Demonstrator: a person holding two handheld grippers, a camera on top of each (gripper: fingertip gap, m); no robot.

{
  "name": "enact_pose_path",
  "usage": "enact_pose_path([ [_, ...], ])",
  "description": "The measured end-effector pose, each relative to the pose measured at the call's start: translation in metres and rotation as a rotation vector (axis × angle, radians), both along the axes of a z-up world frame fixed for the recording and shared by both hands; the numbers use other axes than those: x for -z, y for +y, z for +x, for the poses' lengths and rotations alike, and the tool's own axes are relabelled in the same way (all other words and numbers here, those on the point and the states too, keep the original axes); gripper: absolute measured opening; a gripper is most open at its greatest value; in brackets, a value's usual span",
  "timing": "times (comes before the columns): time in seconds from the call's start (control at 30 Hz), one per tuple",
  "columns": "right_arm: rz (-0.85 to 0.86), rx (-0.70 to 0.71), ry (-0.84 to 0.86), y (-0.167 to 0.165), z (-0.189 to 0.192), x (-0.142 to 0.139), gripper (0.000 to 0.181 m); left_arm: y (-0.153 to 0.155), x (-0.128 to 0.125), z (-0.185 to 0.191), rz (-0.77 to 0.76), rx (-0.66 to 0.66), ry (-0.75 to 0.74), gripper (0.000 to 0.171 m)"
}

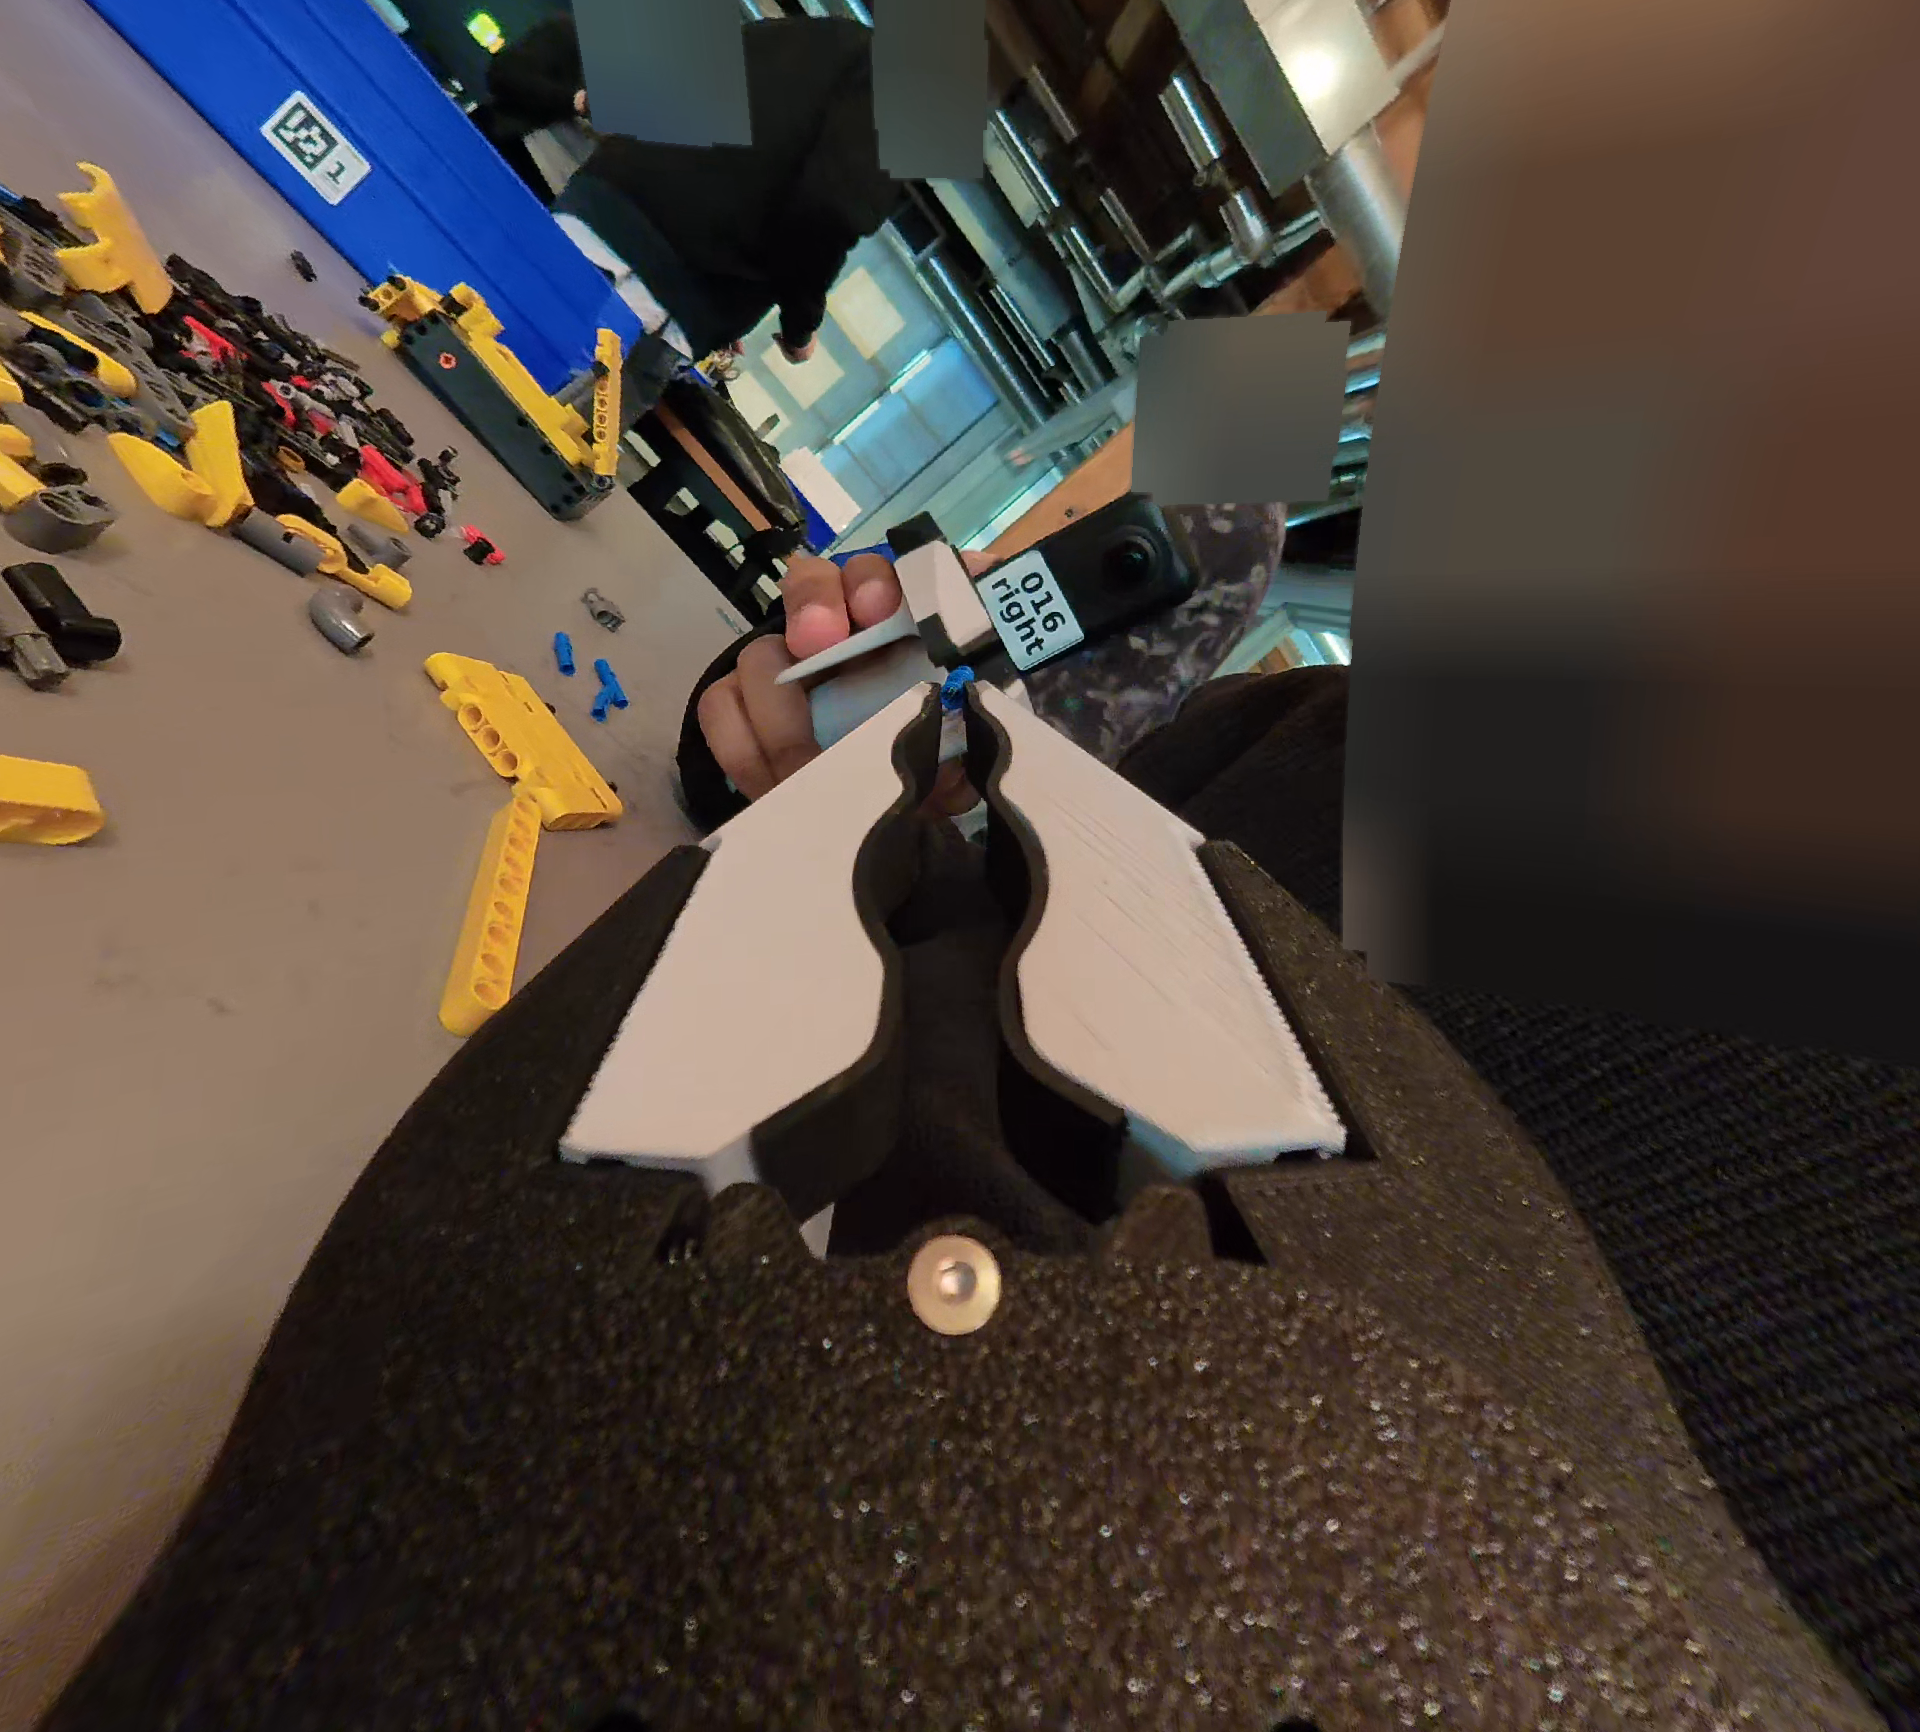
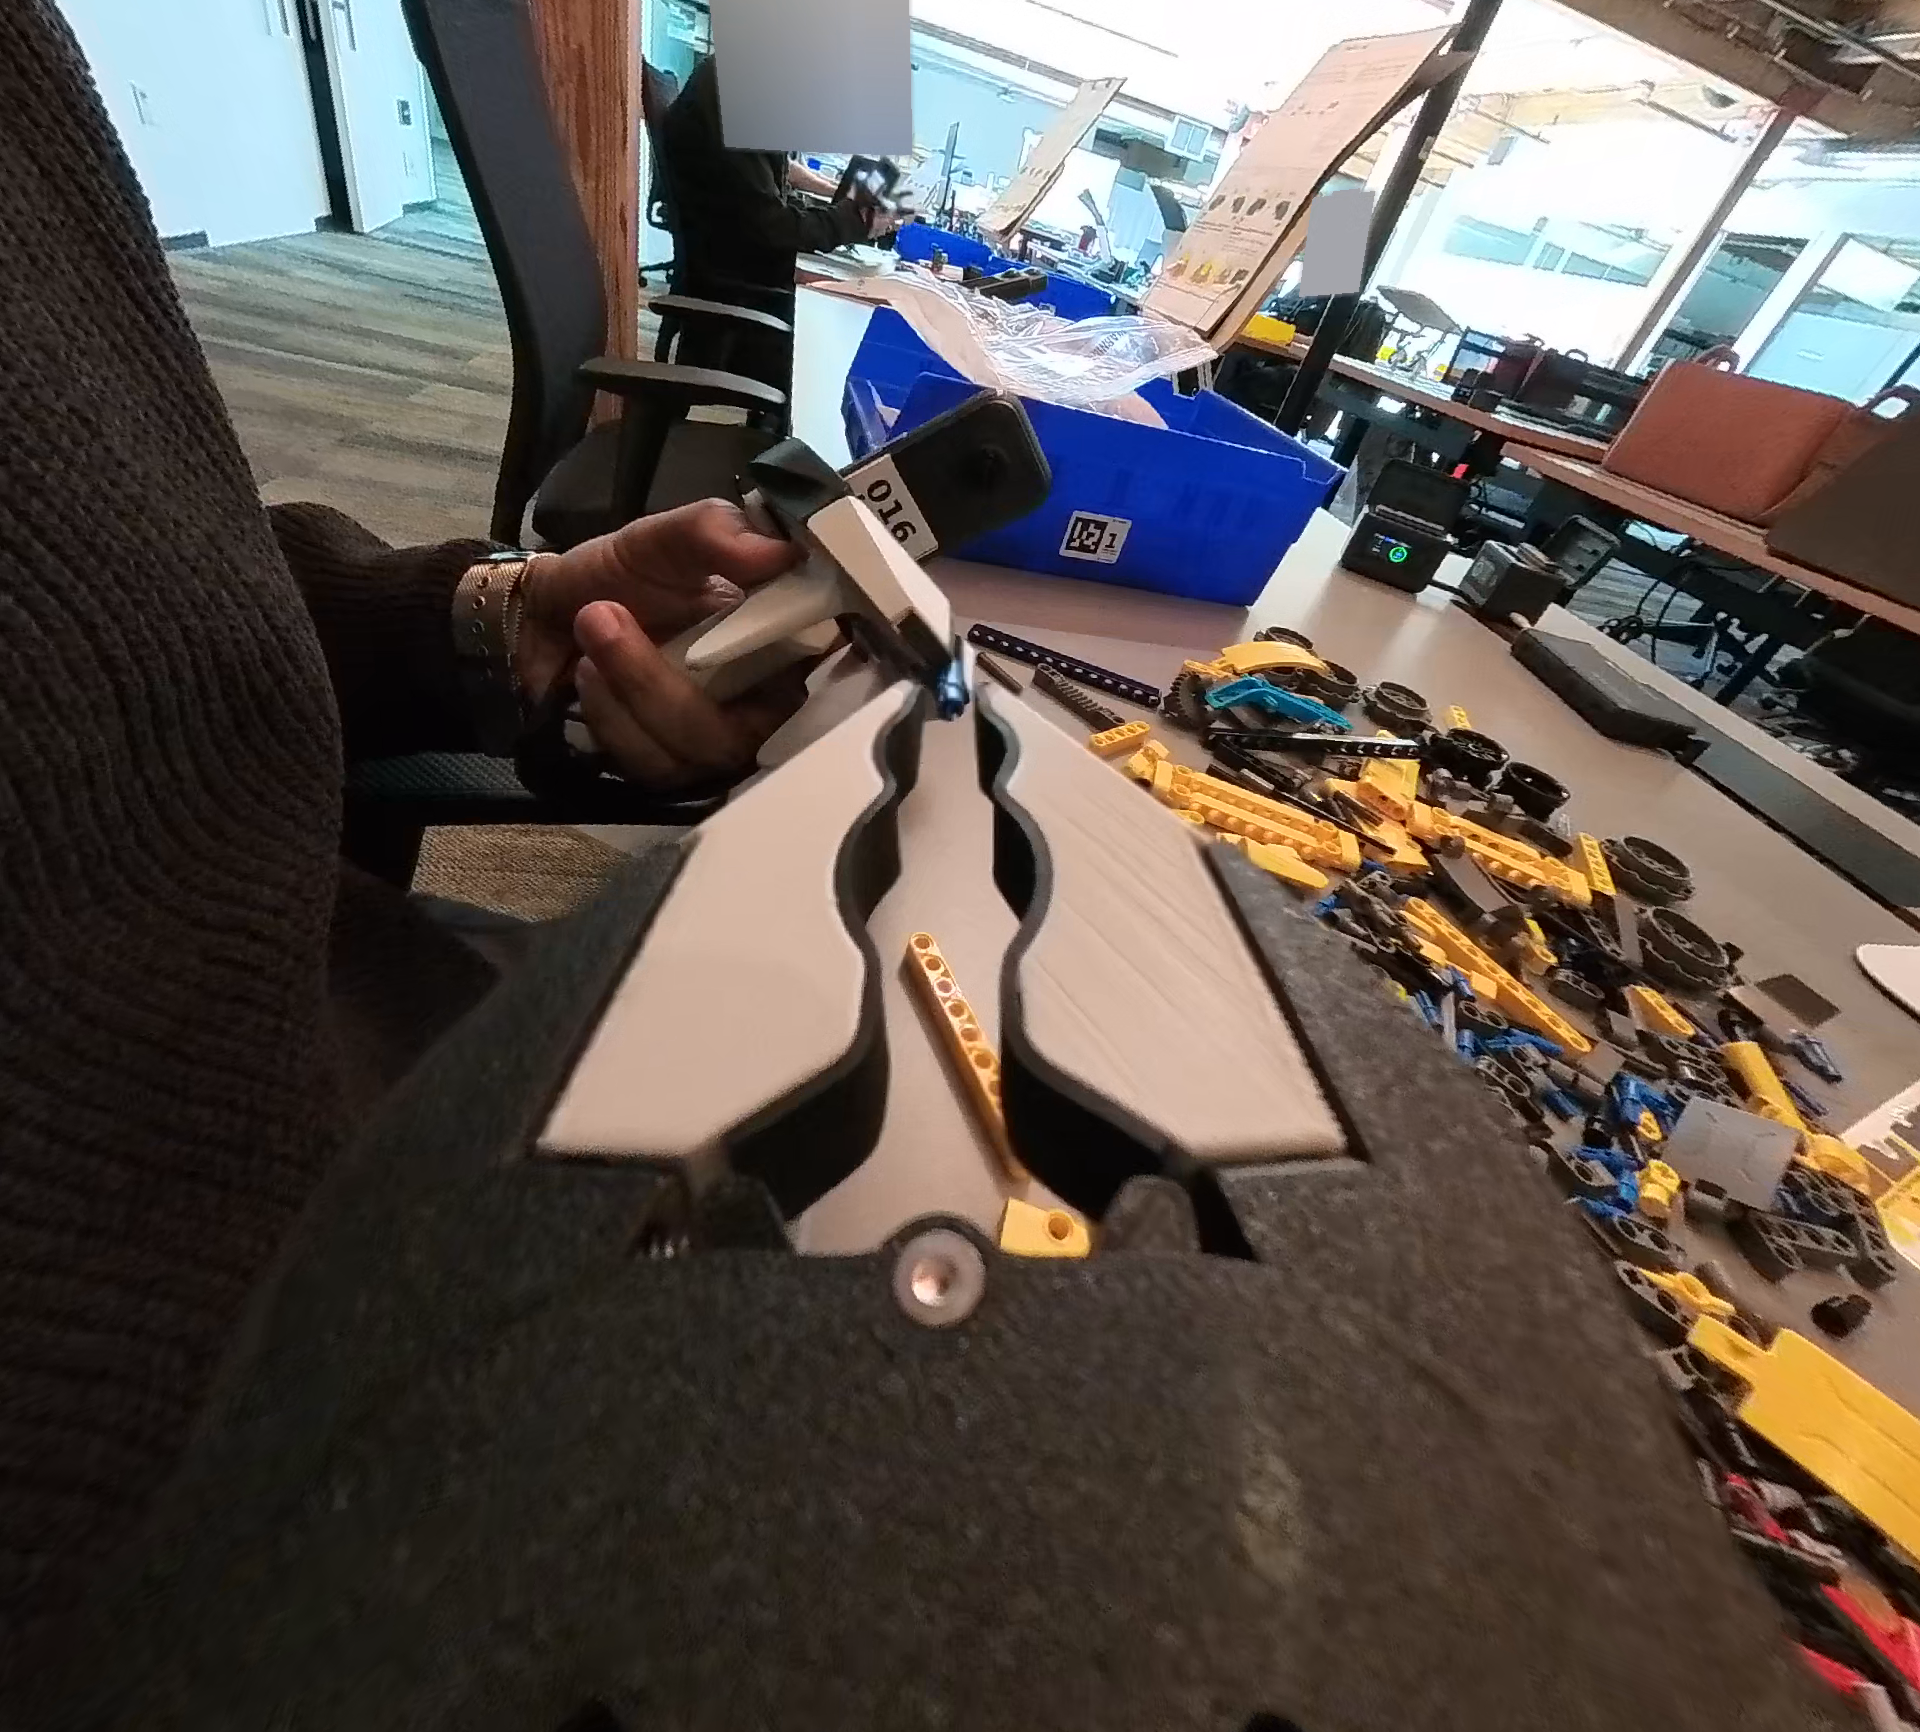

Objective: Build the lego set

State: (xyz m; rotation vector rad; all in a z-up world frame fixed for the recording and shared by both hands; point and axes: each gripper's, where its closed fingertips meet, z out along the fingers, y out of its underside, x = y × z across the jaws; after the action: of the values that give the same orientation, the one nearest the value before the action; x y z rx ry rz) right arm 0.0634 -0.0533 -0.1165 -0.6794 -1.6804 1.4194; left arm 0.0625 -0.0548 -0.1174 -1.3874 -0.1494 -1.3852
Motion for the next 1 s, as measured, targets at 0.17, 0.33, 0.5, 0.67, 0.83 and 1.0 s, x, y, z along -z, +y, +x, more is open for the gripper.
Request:
enact_pose_path([
  [0.17, 0.005, -0.005, 0.006, -0.001, 0.0, -0.001, 0.006, 0.0, 0.001, 0.001, -0.002, 0.006, 0.006, 0.004],
  [0.33, 0.014, -0.012, 0.008, -0.003, 0.001, 0.0, 0.006, -0.001, 0.0, 0.003, 0.001, 0.017, 0.006, 0.003],
  [0.5, -0.007, 0.0, -0.016, 0.002, 0.001, -0.003, 0.006, 0.004, 0.007, -0.001, -0.044, -0.054, 0.099, 0.015],
  [0.67, 0.032, 0.148, -0.204, 0.044, -0.009, 0.009, 0.006, 0.009, 0.023, -0.018, -0.129, -0.274, 0.43, 0.051],
  [0.83, 0.12, 0.201, -0.504, 0.066, -0.011, 0.041, 0.006, 0.014, 0.061, -0.025, -0.268, -0.404, 0.869, 0.05],
  [1.0, 0.154, 0.229, -0.632, 0.063, -0.018, 0.044, 0.006, 0.013, 0.072, -0.016, -0.276, -0.429, 1.04, 0.029],
])
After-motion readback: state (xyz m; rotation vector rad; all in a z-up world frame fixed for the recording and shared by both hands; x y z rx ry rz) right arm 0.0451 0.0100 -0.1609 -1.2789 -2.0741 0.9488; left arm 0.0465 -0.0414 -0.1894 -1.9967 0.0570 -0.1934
